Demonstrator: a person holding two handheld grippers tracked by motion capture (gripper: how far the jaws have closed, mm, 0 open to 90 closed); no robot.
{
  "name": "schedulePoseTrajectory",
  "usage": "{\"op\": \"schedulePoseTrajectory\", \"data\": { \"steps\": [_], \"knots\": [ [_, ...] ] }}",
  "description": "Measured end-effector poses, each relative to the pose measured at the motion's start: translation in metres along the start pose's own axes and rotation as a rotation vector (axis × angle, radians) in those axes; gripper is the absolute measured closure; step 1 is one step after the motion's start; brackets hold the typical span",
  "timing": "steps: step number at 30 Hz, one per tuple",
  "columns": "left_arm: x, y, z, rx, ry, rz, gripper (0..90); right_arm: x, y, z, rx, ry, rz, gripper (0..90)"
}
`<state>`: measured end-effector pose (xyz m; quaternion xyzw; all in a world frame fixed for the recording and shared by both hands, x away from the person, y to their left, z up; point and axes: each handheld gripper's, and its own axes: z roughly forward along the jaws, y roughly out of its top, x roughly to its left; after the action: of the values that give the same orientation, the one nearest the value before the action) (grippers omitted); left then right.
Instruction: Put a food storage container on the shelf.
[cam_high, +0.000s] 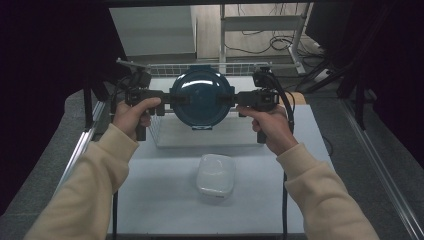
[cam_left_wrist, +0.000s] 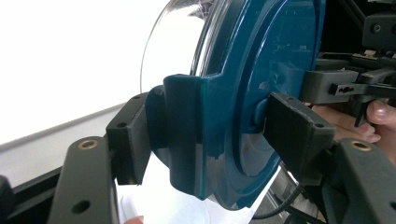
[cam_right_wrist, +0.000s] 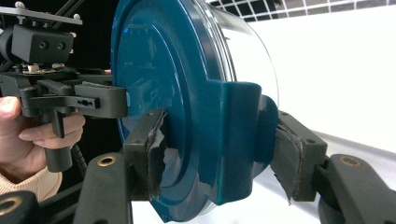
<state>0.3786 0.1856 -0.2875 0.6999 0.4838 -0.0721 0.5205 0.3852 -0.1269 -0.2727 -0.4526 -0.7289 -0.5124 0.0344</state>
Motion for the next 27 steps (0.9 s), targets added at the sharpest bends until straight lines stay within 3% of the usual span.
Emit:
{"op": "schedulePoseTrajectory", "data": {
  "steps": [10,27],
  "knots": [
    [0.017,0.02,0.011,0.004,-0.029,-0.03,34.9,-0.012,0.021,0.007,0.003,-0.011,-0.002,41.6],
    [0.027,0.058,0.02,0.009,-0.01,-0.024,34.9,-0.032,0.056,0.018,-0.013,0.009,-0.002,41.7]
  ]
}}
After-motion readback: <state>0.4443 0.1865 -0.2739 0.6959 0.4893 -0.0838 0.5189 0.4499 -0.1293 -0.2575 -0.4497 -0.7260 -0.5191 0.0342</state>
